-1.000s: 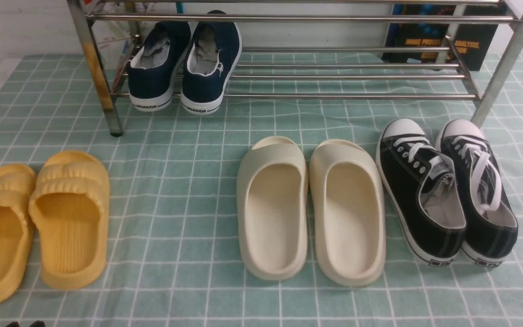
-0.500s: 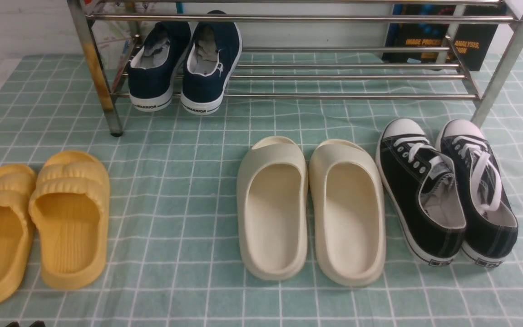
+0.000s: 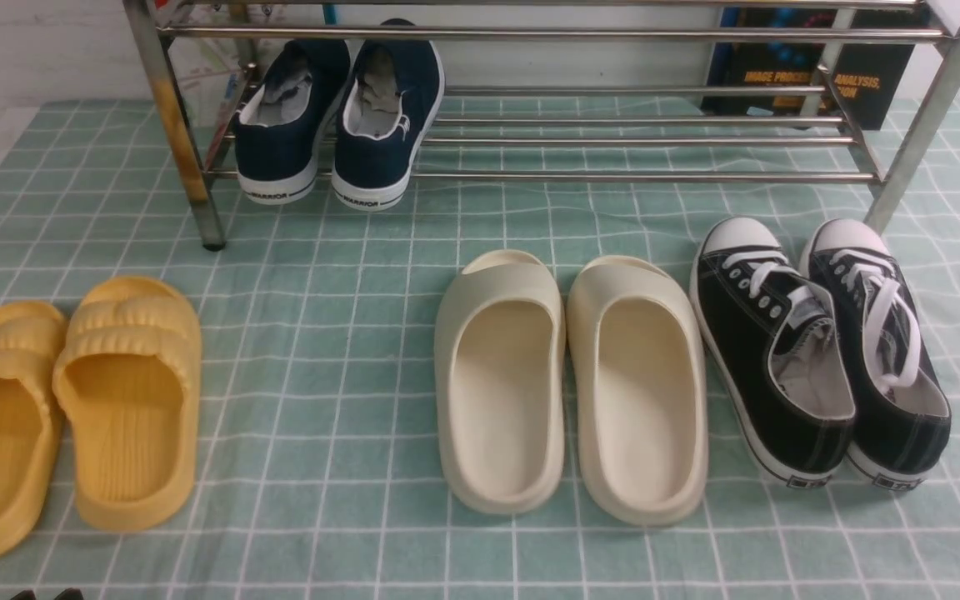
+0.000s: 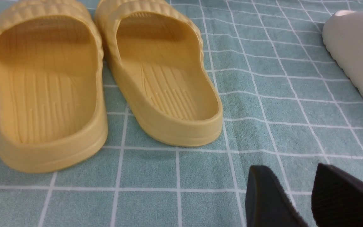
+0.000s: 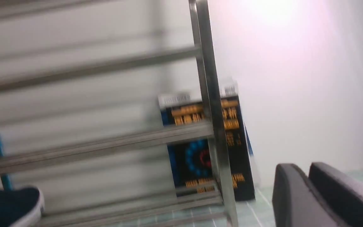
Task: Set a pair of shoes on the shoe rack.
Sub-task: Use the right arm to grab the shoe closest to it
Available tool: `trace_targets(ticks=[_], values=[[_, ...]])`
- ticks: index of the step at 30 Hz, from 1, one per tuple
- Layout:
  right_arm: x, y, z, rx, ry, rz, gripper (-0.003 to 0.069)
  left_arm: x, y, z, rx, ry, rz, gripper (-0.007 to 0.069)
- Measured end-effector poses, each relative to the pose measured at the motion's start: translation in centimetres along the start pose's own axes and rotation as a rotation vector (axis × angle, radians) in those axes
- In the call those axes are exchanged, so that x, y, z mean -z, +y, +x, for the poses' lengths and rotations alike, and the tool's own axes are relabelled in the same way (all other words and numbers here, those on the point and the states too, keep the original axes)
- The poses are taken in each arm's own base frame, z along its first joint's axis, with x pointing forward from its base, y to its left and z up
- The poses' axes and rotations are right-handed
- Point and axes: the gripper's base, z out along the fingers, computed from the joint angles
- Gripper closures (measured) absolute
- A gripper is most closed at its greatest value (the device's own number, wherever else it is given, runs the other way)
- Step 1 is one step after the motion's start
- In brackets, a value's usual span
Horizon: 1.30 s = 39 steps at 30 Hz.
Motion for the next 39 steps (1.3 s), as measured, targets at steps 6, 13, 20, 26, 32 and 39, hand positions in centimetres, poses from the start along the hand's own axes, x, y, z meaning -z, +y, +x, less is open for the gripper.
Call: trace_targets(ticks=[6, 13, 20, 26, 32, 39], values=[[-0.4, 0.7, -2.6, -0.007, -0.158, -0.041, 0.0588, 0.0, 0.0, 0.0, 0.000, 0.001, 0.000, 0.0386], [-5.3, 2.6, -10.5, 0.133, -0.183, -0.030, 0.0648, 0.0, 0.0, 0.0, 0.000, 0.001, 0.000, 0.0386], [-13.5, 1.8, -7.4, 0.318, 0.169, 0.014, 0.0648, 0.0, 0.0, 0.0, 0.000, 0.001, 0.000, 0.0386], [-17.2, 0.9, 1.5, 0.100, 0.959, 0.125, 0.0648, 0.0, 0.0, 0.0, 0.000, 0.001, 0.000, 0.0386], [-19.6, 5.8, 5.1, 0.166, 1.487, -0.015, 0.0644, 0.0, 0.0, 0.0, 0.000, 0.001, 0.000, 0.0386], [-21.7, 14.0, 9.7, 0.313, 1.597, -0.265, 0.0526, 0.0, 0.0, 0.0, 0.000, 0.001, 0.000, 0.0386]])
